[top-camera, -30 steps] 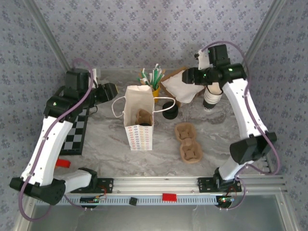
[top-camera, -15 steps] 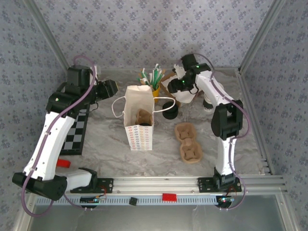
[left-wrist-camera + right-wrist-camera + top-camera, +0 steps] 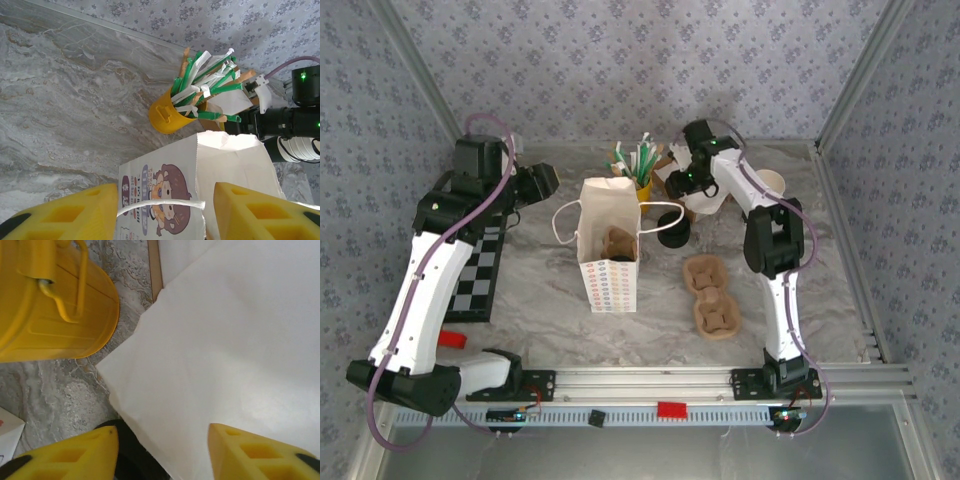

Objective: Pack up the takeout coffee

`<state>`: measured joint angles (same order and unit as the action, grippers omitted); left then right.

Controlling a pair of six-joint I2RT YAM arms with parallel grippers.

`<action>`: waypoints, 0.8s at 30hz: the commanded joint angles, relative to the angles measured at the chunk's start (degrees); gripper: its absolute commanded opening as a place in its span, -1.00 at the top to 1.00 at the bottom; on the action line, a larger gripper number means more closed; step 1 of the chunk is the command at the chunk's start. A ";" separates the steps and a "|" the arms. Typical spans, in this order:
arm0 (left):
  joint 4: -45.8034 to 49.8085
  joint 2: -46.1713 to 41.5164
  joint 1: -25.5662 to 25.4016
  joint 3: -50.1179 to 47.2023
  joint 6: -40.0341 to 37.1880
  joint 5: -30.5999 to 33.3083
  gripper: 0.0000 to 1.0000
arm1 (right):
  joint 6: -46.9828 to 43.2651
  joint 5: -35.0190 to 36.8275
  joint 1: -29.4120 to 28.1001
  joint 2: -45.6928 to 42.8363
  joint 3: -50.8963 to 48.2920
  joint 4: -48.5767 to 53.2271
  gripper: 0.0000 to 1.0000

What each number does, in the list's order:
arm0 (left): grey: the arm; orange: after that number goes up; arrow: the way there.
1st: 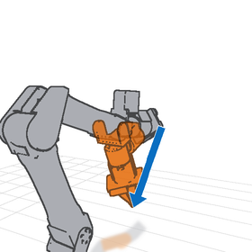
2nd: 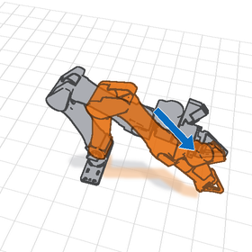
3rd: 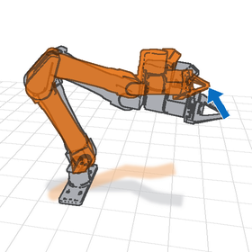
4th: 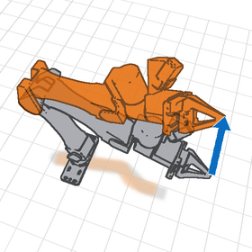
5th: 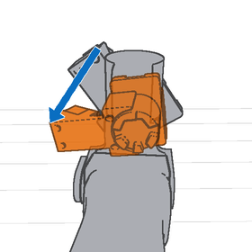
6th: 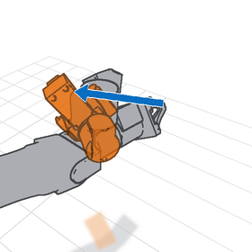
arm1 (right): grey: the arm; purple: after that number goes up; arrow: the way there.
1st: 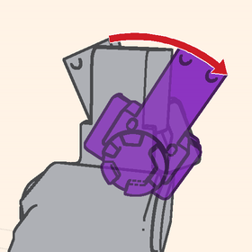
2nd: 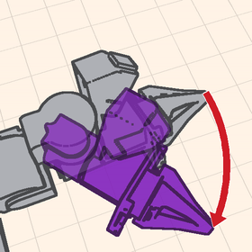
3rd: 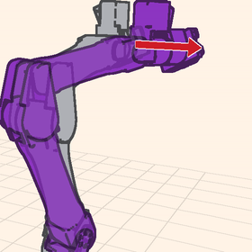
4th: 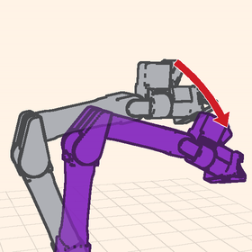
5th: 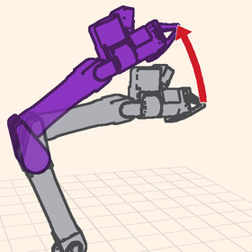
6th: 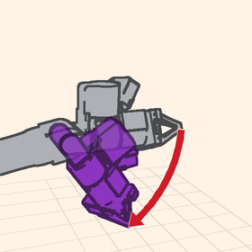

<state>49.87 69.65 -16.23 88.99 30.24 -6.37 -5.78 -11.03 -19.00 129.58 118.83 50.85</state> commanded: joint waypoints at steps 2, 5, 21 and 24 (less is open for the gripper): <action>-1.26 -0.67 0.50 -0.05 0.61 0.46 -0.06 | -0.90 1.17 0.09 0.59 1.40 -1.13 0.14; -1.13 -0.48 0.49 -0.11 0.78 0.48 -0.06 | -0.59 1.79 0.45 0.82 1.37 -2.11 0.29; -1.18 0.40 0.49 0.27 1.53 -0.45 -0.06 | -1.60 0.29 0.30 3.16 2.59 -3.14 0.46; -1.10 0.40 0.48 0.54 1.71 -0.57 -0.07 | -1.47 0.51 0.54 2.56 2.86 -2.93 0.61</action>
<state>49.84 69.93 -16.12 88.99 31.16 -6.44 -6.85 -9.93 -18.52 132.44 119.96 47.55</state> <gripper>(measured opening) 0.532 0.206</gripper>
